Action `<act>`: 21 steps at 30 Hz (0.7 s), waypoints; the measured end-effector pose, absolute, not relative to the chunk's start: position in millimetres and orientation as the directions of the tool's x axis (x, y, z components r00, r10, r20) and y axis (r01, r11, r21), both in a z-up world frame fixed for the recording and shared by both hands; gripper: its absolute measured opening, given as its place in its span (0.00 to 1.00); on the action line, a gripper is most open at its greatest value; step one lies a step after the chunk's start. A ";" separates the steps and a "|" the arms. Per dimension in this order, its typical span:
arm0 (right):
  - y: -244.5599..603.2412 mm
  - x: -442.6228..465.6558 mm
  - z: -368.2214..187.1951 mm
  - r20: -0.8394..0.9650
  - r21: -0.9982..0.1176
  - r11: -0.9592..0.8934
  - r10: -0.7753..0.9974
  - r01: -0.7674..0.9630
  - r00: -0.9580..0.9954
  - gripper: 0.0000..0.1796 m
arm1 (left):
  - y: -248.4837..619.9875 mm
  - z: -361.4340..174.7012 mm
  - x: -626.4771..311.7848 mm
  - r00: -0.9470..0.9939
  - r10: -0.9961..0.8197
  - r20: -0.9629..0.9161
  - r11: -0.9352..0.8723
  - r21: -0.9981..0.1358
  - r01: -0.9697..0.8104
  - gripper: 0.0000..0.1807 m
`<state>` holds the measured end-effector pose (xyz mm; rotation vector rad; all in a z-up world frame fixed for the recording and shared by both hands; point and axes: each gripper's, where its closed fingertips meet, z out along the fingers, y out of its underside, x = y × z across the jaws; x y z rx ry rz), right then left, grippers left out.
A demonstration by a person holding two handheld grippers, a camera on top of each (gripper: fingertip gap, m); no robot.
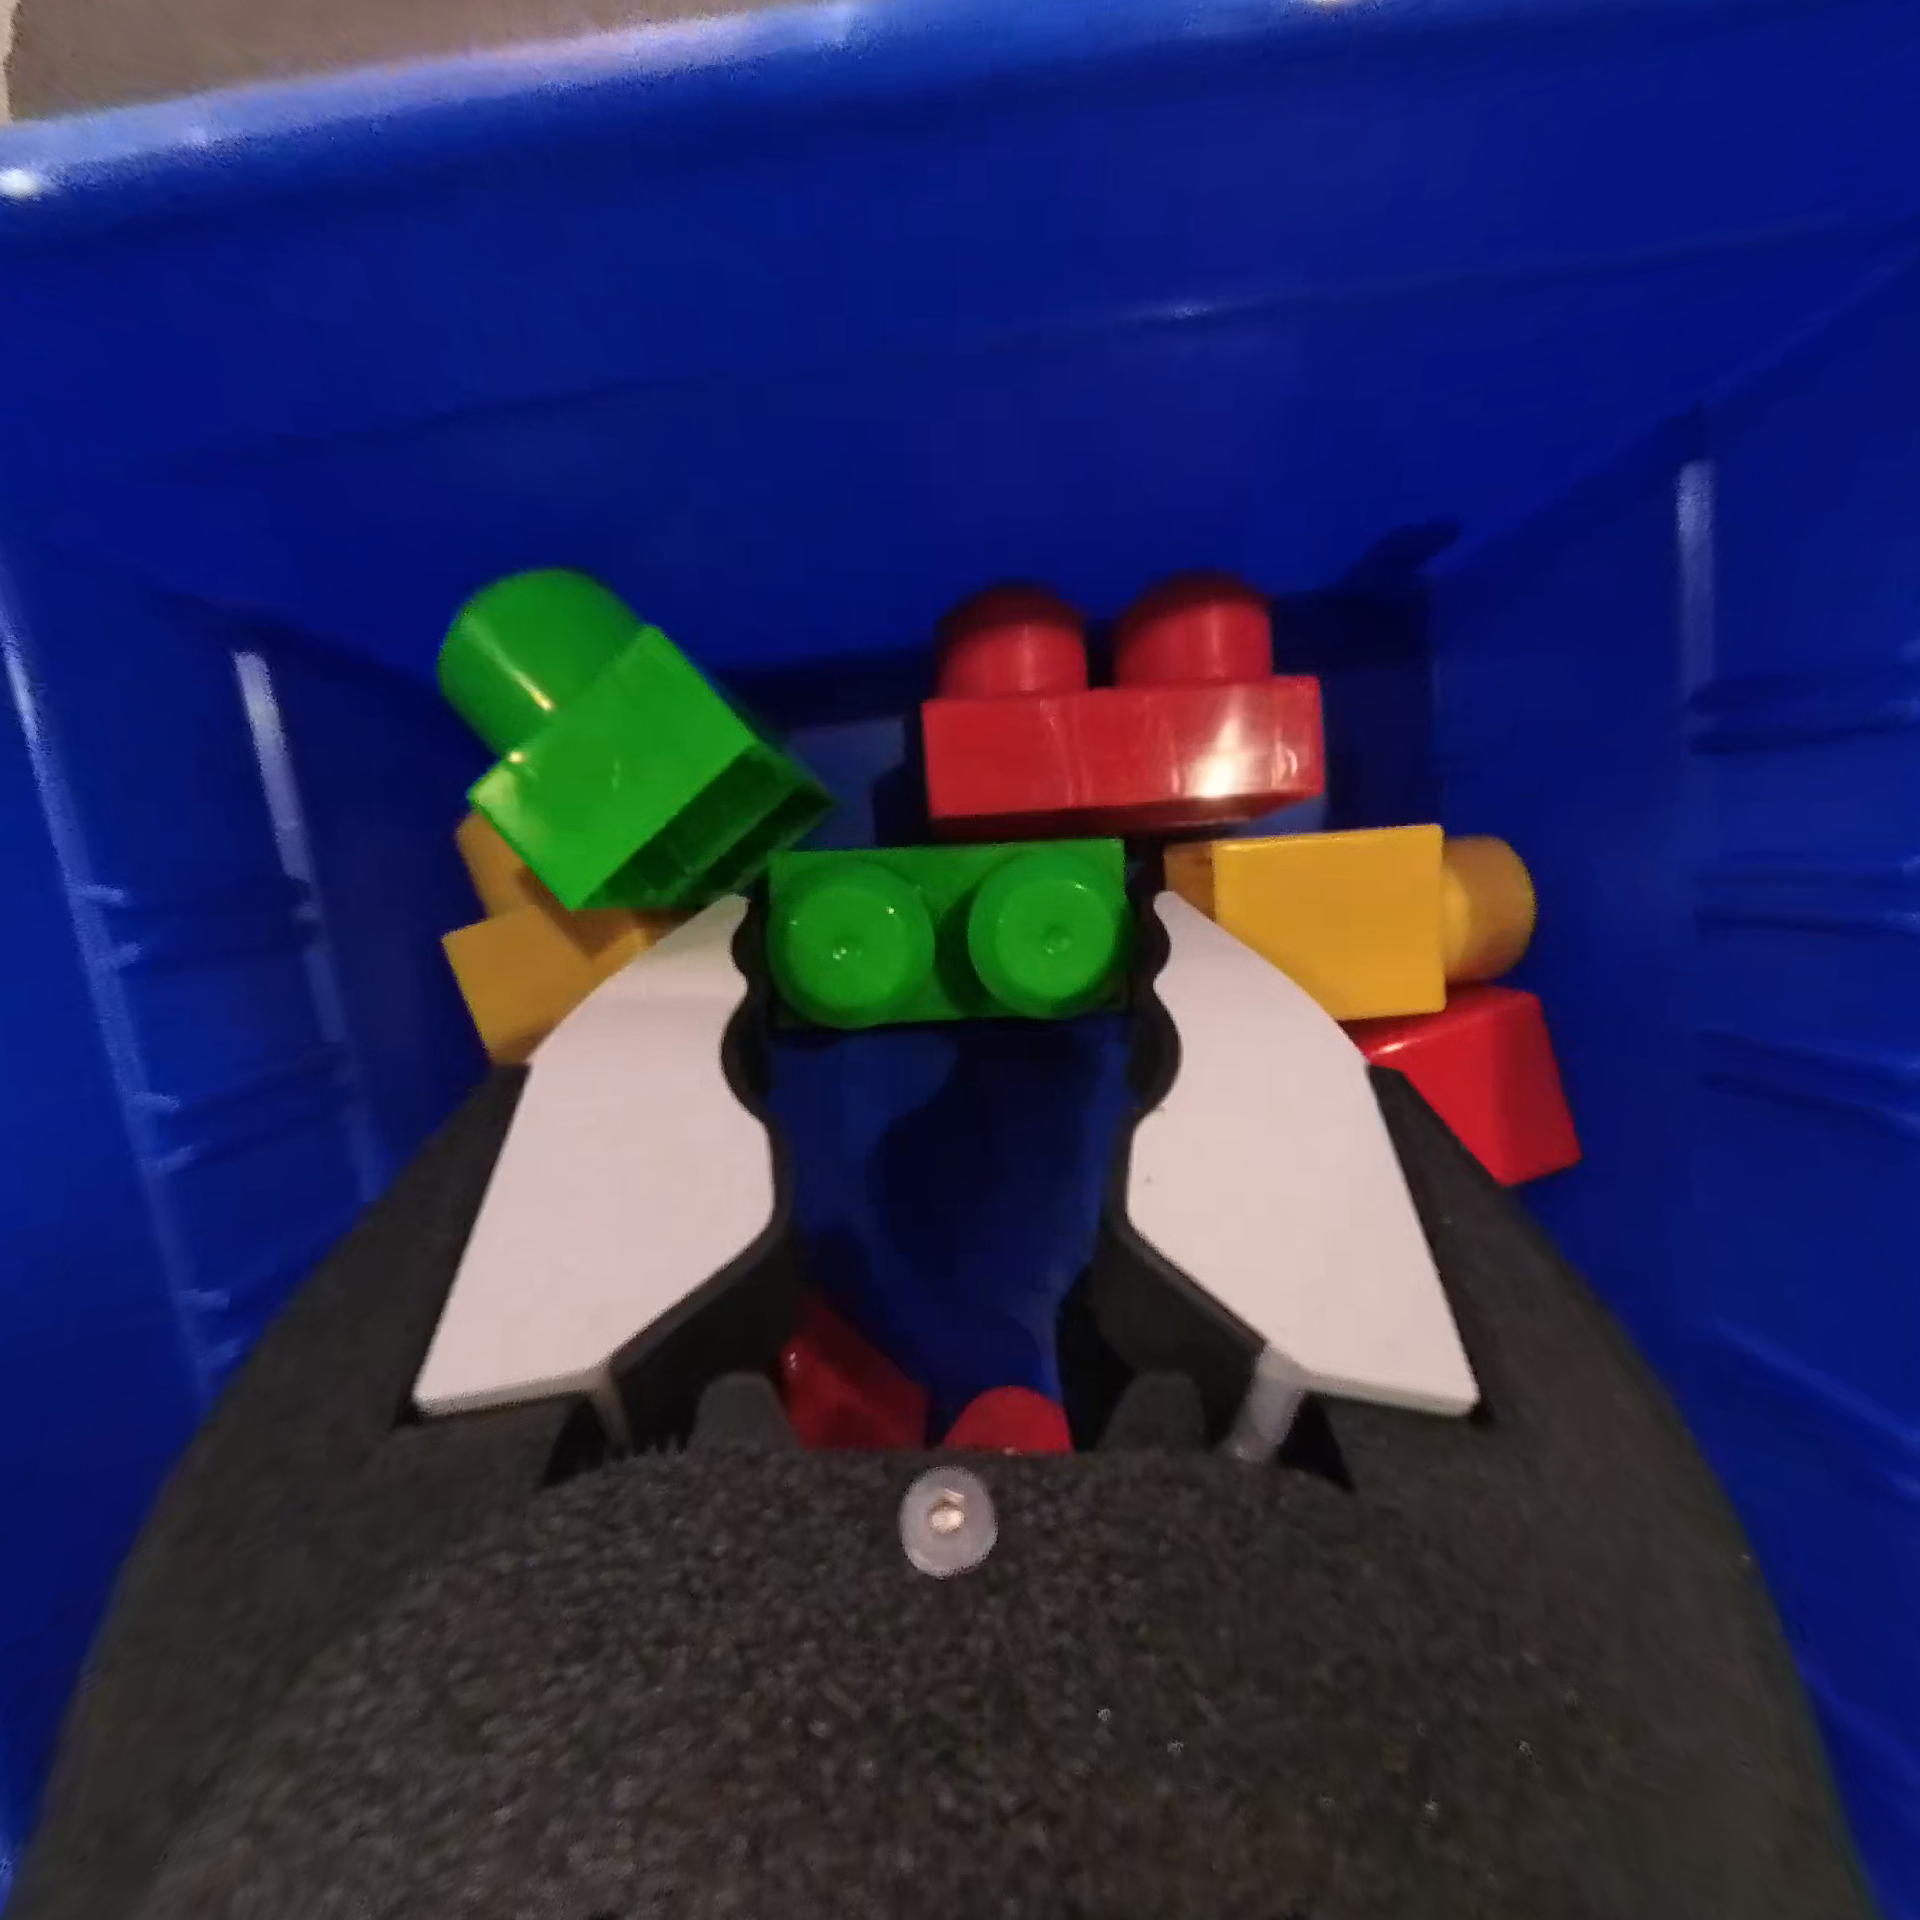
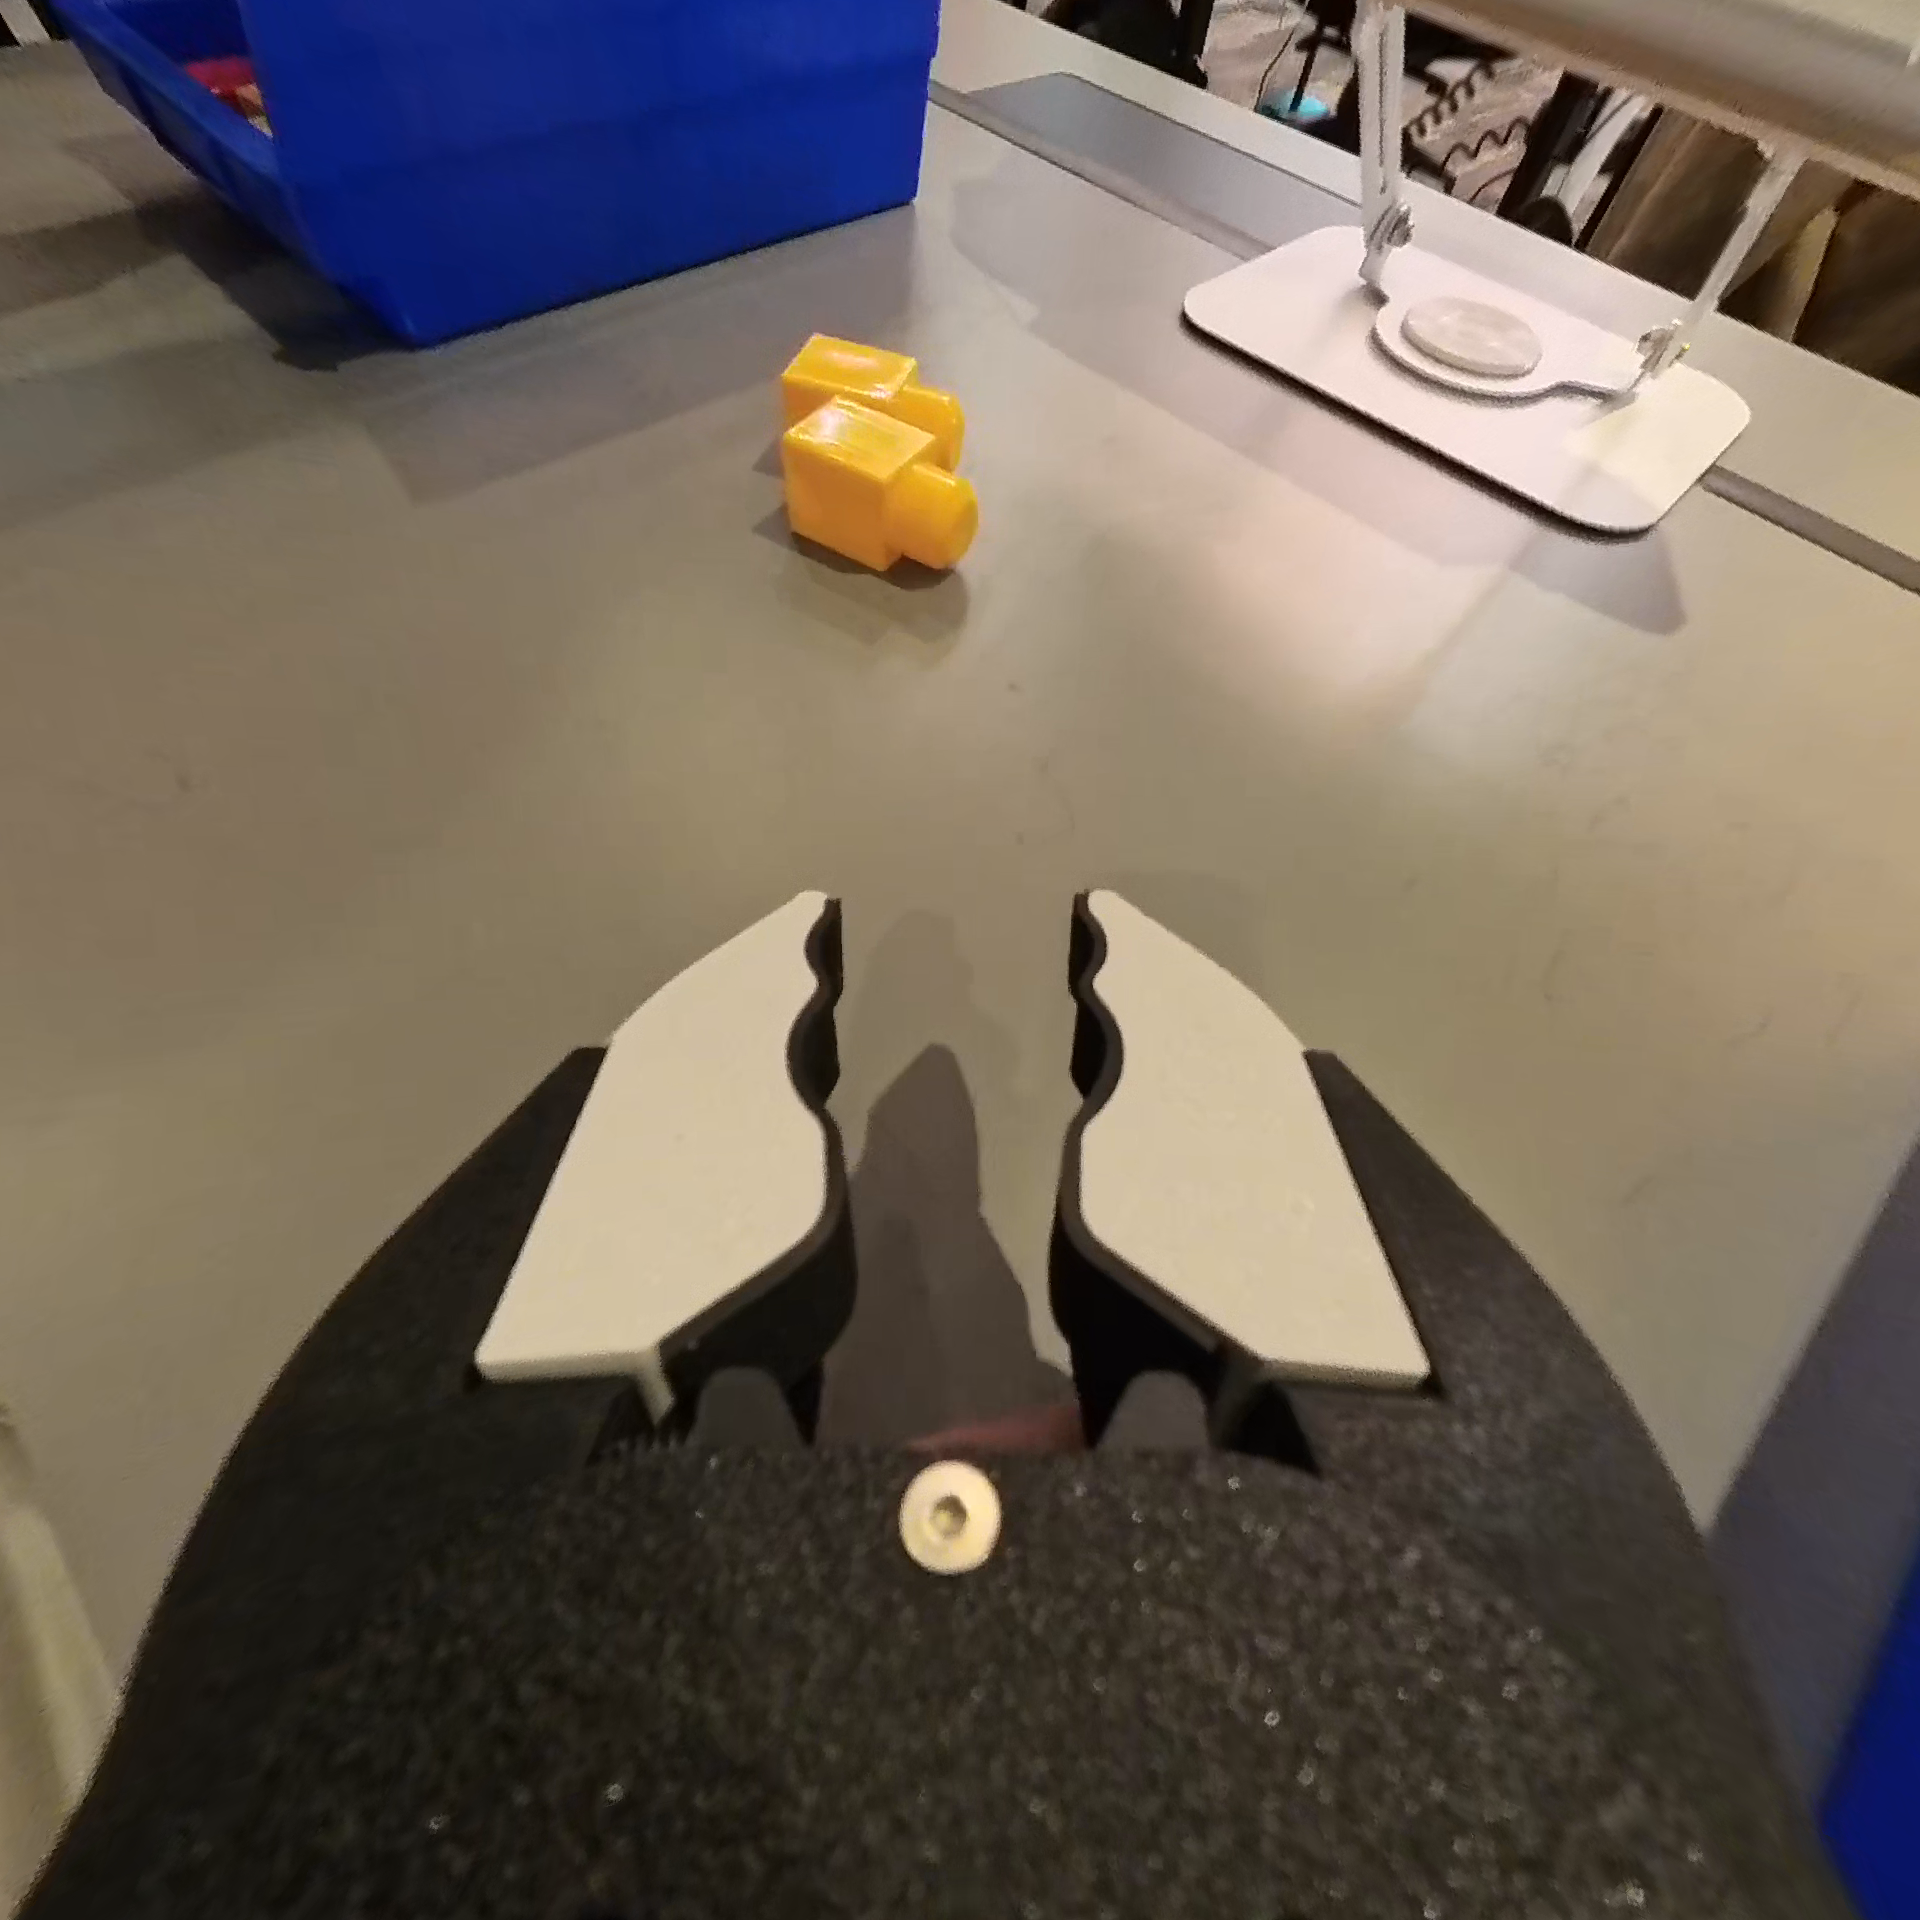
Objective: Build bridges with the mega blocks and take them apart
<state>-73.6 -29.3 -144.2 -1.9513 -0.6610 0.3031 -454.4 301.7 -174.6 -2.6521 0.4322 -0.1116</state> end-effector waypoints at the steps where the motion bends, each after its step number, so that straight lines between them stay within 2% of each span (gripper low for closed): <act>1: -28.8 -74.7 -142.2 0.073 -0.888 -0.336 0.572 0.315 0.817 0.23 | 299.2 -174.6 -454.4 0.945 -0.327 0.015 -0.852 -0.438 -0.288 0.37; 5: -27.7 -76.2 -137.9 0.068 -0.893 -0.328 0.577 0.307 0.814 0.23 | 283.5 -148.9 -452.6 0.928 -0.370 0.043 -0.828 -0.467 -0.309 0.37; 9: -27.3 -77.3 -140.6 0.056 -0.892 -0.335 0.583 0.302 0.811 0.23 | 259.4 -68.7 -435.7 0.886 -0.463 -0.013 -0.716 -0.585 -0.382 0.37; 14: -28.2 -80.5 -136.3 0.071 -0.896 -0.317 0.590 0.312 0.804 0.23 | 200.3 21.4 -363.1 0.756 -0.641 -0.133 -0.496 -0.680 -0.541 0.37; 17: -30.6 -80.1 -128.5 0.088 -0.901 -0.297 0.588 0.315 0.804 0.23 | 150.6 21.4 -307.4 0.635 -0.755 -0.167 -0.388 -0.666 -0.636 0.37; 21: -34.1 -77.6 -120.1 0.088 -0.911 -0.281 0.582 0.301 0.808 0.23 | 102.4 -26.8 -247.7 0.473 -0.859 -0.196 -0.303 -0.551 -0.778 0.37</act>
